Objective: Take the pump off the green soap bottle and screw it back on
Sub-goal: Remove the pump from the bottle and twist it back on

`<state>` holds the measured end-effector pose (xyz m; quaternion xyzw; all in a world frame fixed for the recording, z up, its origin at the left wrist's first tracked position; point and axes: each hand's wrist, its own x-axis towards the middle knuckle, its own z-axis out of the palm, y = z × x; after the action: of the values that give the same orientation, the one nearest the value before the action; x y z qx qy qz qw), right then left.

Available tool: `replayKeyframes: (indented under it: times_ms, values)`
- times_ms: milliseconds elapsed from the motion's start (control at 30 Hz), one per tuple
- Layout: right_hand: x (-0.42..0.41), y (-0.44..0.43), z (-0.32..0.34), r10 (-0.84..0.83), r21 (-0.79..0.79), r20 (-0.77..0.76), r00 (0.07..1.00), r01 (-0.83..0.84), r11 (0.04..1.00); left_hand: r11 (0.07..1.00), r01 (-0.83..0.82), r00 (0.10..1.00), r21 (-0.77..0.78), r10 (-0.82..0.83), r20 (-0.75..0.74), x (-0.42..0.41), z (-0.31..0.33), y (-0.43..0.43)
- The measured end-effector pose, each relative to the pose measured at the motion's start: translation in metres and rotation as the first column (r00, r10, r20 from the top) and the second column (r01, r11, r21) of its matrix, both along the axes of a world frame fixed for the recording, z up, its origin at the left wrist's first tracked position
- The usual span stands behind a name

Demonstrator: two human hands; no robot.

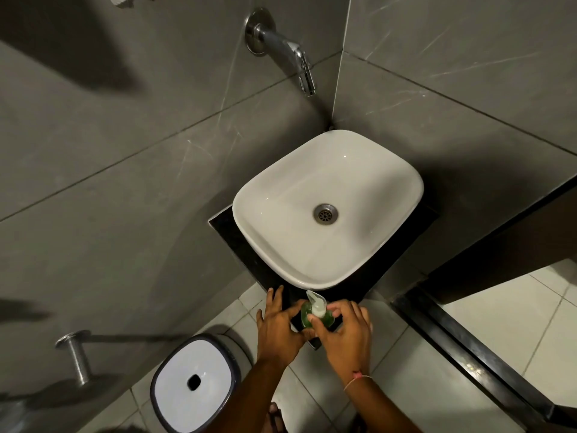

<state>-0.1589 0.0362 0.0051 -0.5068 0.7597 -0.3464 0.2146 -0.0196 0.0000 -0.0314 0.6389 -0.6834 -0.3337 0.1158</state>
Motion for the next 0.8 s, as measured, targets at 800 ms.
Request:
replayKeyframes:
  times_ms: [800]
  values:
    - [0.016, -0.007, -0.001, -0.134, 0.02, 0.184, 0.974, 0.133, 0.991, 0.999, -0.004, 0.999, -0.04, 0.006, 0.046, 0.0, -0.007, 0.0]
